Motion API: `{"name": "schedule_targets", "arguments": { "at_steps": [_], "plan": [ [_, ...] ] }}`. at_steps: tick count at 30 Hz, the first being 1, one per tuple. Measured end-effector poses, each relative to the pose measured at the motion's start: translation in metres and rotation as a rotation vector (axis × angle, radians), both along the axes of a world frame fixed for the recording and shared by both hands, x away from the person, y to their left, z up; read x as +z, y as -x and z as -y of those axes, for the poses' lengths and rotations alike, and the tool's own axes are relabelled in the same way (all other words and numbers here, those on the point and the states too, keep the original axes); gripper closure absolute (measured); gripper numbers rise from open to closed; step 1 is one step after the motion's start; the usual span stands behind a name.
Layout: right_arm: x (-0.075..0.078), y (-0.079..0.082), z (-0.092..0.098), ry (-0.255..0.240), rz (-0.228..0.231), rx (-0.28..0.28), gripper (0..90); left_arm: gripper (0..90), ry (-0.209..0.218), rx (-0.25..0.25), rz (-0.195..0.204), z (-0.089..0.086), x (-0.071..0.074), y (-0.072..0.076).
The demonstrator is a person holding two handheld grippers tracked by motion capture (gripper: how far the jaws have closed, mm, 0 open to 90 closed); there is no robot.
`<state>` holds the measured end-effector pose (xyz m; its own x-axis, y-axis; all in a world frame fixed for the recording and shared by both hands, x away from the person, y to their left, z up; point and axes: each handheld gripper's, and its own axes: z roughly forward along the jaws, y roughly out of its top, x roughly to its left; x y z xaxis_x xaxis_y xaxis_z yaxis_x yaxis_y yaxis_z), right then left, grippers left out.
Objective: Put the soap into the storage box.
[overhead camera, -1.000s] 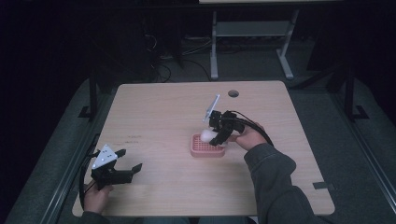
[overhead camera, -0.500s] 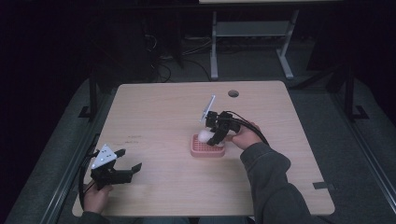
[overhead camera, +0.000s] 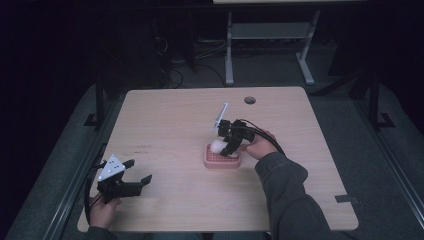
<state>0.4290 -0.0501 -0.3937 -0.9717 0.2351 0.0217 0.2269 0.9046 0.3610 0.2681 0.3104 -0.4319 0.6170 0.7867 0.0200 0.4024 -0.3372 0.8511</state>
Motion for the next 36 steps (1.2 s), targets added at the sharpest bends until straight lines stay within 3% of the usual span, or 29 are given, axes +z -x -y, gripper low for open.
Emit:
{"name": "schedule_targets", "arguments": {
  "at_steps": [21,36],
  "plan": [
    [-0.008,-0.008,-0.004,-0.005,-0.013,0.004,48.8,14.5,-0.006,-0.007,-0.005,0.001,0.0,0.0],
    [-0.02,-0.013,-0.01,0.024,-0.04,0.004,48.8,14.5,-0.001,-0.004,-0.004,0.0,-0.001,-0.001]
  ]
}}
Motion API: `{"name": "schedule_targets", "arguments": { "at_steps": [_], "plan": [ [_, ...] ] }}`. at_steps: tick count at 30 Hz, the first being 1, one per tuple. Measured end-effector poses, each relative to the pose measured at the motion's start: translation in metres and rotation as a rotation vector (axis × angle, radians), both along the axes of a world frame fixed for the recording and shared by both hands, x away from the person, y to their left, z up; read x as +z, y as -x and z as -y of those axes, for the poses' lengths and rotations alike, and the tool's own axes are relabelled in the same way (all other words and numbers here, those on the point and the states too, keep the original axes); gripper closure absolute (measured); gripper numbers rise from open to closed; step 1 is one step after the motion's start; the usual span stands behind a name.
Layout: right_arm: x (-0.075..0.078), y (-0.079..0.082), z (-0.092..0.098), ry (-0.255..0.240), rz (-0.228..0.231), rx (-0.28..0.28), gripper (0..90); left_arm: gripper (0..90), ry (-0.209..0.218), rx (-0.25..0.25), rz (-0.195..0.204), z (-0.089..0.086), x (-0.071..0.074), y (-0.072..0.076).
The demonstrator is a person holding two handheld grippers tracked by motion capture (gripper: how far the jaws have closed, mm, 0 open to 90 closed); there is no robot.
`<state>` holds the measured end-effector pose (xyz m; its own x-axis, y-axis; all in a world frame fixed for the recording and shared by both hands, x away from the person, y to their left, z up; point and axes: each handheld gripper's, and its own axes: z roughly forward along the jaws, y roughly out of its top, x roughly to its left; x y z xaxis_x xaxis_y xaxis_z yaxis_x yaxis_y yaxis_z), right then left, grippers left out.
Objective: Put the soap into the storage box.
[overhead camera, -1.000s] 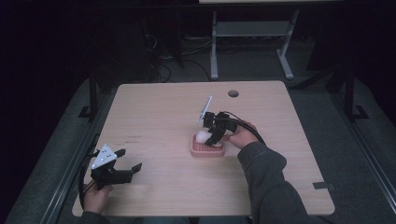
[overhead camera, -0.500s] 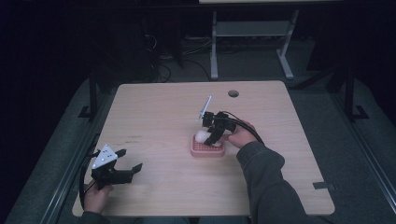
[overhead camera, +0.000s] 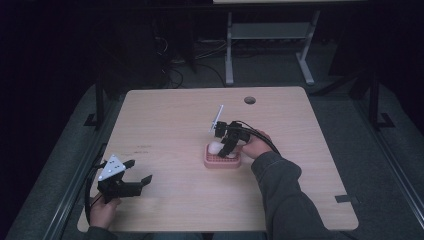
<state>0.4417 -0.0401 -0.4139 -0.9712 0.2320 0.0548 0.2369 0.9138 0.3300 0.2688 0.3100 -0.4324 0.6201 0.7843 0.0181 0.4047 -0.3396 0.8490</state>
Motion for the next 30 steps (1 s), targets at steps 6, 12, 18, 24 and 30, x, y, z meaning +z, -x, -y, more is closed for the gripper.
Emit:
{"name": "schedule_targets", "arguments": {
  "at_steps": [6,12,18,24,30],
  "plan": [
    [-0.002,-0.0007,-0.0012,-0.001,0.0,0.004,48.9,14.5,0.001,-0.001,0.0,0.0001,-0.0001,0.0],
    [-0.0027,-0.0007,-0.0006,-0.002,-0.002,0.013,48.8,14.5,0.0,0.0,-0.001,0.0001,-0.0001,-0.0002],
    [-0.0029,0.0001,-0.0014,0.0,-0.003,0.024,48.8,14.5,0.001,0.0,-0.002,0.0002,-0.0001,-0.0003],
    [-0.005,0.0006,-0.0023,0.008,-0.001,0.035,48.8,14.5,0.003,0.0,-0.005,0.0002,-0.0002,-0.0004],
    [-0.0077,-0.0001,-0.0028,0.011,-0.004,0.036,48.7,14.5,0.001,-0.001,-0.003,0.0,0.0,-0.0004]
  ]
}}
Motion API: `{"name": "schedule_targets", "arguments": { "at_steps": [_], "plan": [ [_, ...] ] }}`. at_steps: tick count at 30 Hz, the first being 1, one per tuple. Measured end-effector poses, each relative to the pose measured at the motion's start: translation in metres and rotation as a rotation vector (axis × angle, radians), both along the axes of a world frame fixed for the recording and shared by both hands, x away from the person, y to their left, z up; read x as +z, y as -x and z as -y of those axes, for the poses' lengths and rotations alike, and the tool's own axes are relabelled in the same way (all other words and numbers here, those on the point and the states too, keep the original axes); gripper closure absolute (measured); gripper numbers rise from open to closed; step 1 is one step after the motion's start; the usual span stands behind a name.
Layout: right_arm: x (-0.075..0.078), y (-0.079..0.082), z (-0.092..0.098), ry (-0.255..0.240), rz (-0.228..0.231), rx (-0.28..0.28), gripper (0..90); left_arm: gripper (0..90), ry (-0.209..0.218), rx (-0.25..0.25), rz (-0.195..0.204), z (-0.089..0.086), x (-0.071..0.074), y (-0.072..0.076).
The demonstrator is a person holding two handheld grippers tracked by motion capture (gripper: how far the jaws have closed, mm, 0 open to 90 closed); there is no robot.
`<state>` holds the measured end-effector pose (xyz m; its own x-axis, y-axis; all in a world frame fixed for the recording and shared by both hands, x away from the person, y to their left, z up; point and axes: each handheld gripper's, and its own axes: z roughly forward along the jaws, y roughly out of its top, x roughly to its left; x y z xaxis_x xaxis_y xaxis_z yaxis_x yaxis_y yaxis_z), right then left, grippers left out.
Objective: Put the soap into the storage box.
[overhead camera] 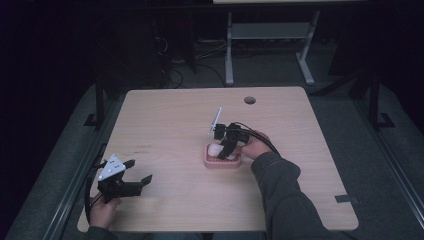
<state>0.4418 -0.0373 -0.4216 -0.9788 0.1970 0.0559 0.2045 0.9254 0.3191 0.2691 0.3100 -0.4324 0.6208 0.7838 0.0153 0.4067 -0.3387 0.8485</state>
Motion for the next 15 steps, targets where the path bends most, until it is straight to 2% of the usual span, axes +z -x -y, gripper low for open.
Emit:
{"name": "schedule_targets", "arguments": {
  "at_steps": [4,15],
  "plan": [
    [-0.0031,0.0006,0.0032,-0.021,-0.008,-0.014,48.5,14.4,0.001,-0.001,-0.002,0.0002,-0.0002,-0.0002],
    [-0.0048,0.0019,0.0068,-0.034,-0.013,-0.029,46.2,14.5,-0.003,-0.002,-0.001,0.001,-0.0002,-0.0002]
  ]
}}
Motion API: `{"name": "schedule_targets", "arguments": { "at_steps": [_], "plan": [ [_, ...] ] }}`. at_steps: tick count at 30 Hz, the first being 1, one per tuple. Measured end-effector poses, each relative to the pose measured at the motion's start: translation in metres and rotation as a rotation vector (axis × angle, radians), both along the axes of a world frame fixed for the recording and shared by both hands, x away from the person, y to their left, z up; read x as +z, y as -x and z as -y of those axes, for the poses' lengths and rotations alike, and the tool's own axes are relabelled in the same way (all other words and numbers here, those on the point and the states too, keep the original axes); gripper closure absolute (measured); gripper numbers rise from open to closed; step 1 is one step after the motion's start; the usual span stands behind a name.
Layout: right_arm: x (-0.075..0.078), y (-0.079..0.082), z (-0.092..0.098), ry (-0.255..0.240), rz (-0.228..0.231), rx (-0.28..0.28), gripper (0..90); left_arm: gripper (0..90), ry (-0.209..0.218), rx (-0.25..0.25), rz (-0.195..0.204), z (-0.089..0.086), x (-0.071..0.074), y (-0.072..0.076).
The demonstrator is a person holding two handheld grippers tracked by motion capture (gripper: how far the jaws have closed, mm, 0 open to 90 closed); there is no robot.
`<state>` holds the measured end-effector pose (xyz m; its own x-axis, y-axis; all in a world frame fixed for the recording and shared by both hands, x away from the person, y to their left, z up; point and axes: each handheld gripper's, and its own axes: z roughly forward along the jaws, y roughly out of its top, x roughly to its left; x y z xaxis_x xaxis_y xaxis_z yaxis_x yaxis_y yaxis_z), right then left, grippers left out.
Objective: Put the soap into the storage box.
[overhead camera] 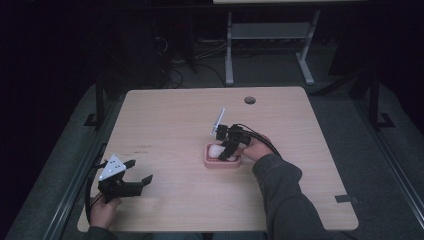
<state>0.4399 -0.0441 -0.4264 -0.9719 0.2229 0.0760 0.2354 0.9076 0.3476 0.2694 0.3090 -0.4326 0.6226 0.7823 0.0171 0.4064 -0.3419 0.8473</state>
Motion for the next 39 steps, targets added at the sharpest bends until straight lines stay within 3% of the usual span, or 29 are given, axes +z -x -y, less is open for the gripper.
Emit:
{"name": "schedule_targets", "arguments": {
  "at_steps": [24,39],
  "plan": [
    [0.007,0.002,0.007,-0.041,0.011,-0.019,43.1,14.5,0.002,-0.003,-0.005,0.001,0.0,0.0],
    [0.021,0.007,0.018,-0.084,0.036,-0.037,42.4,14.5,0.0,-0.005,-0.005,0.001,0.0,0.0]
  ]
}}
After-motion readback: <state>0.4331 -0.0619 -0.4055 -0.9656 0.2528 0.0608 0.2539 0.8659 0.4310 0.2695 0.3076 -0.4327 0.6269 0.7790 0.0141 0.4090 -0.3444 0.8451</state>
